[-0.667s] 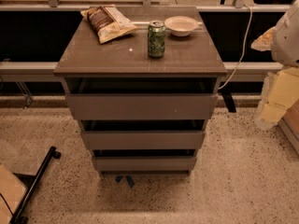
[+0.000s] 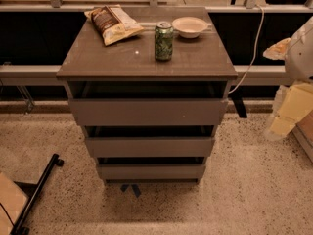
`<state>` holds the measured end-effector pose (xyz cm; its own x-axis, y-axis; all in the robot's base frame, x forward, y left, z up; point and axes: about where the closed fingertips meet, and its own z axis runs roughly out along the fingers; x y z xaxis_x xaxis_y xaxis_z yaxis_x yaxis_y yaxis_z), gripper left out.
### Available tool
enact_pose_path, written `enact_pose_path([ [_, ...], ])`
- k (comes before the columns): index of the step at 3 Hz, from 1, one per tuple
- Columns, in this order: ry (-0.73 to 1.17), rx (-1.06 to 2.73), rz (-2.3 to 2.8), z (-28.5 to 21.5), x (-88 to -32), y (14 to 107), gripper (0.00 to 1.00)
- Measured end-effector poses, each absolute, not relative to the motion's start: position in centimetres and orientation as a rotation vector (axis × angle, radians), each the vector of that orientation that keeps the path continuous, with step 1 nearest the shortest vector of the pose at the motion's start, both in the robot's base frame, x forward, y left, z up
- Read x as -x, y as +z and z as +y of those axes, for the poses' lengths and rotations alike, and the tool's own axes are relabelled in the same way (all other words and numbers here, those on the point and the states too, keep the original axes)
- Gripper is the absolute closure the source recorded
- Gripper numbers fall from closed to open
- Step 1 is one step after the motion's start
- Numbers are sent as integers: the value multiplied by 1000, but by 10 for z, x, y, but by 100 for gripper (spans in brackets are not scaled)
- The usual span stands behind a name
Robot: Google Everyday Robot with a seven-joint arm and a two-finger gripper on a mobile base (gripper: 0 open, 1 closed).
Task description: Open bottom drawer
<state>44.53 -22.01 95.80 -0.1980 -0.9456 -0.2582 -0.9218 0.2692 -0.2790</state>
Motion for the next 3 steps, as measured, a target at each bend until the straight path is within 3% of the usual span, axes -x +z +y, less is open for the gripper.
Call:
enact_pose_path([
  [3, -65, 1544, 2112, -221, -465, 933, 0],
])
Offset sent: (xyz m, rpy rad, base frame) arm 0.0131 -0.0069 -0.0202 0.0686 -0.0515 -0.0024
